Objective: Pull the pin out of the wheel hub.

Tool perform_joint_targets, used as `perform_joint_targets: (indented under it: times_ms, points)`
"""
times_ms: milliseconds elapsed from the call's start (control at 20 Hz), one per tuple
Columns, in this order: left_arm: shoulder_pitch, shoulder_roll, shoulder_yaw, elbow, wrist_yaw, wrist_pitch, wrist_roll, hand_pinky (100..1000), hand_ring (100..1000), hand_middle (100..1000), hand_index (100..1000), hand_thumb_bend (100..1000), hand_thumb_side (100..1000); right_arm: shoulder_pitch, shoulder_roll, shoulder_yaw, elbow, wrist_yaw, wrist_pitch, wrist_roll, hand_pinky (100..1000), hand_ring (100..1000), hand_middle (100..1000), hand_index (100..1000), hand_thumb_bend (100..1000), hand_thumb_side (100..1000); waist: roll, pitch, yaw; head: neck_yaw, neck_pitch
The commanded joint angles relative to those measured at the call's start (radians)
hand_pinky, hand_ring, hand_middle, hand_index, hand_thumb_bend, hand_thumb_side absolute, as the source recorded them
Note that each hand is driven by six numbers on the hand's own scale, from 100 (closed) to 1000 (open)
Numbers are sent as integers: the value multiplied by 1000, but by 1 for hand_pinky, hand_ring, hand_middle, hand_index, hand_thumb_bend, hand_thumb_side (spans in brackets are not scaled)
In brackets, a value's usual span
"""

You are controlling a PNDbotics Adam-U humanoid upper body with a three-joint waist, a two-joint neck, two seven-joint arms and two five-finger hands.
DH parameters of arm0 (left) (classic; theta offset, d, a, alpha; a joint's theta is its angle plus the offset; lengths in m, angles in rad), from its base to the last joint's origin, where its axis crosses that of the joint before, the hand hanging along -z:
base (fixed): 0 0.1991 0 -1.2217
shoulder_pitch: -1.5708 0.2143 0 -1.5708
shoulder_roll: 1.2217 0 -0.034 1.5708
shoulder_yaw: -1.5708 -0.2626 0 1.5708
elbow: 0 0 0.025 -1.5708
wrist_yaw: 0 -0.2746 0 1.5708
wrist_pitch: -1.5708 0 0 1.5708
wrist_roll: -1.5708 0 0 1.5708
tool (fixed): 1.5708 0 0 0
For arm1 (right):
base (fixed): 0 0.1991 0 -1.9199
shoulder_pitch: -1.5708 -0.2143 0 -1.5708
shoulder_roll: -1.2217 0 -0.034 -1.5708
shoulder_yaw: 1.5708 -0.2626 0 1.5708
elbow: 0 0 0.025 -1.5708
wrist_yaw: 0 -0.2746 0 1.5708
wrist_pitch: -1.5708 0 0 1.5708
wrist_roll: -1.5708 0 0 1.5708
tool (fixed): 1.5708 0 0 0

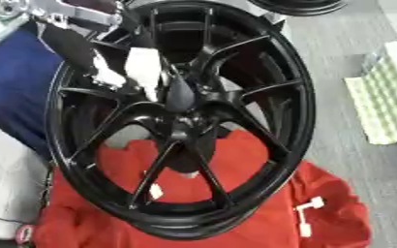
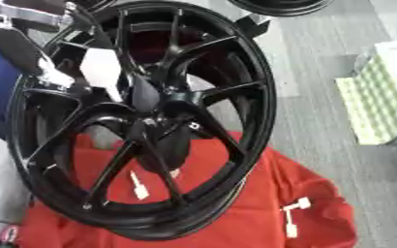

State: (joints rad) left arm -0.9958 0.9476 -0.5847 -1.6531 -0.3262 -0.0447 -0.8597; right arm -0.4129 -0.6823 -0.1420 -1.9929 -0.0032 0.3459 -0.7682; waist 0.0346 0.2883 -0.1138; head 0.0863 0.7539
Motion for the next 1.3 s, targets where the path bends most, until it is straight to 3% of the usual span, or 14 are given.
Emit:
perform_joint_targets:
  times_ms: [50,600,1050,1300]
  points:
    - [-19,8,4,6,-10,-6,9,927,899,784,903,411,686,-11,-18,-15,-7,-6,133,-139,380,615,505,736,143,403,-2,-13,-1,4,-9]
    - [-23,-3,0,20,-1,0,32,894,797,640,817,324,628,-14,-14,-17,-7,-8,132,-139,380,615,505,736,143,405,-3,-7,-3,8,-12]
    - [-29,-18,-1,30,22,6,41,890,761,610,781,259,647,-16,-9,-17,-7,-10,135,-139,378,614,504,736,146,405,-1,-3,-6,11,-16]
    - [-31,-20,-4,28,26,12,42,866,689,512,684,192,569,-17,-8,-21,-7,-8,135,-139,379,614,504,736,148,406,0,-1,-7,10,-13]
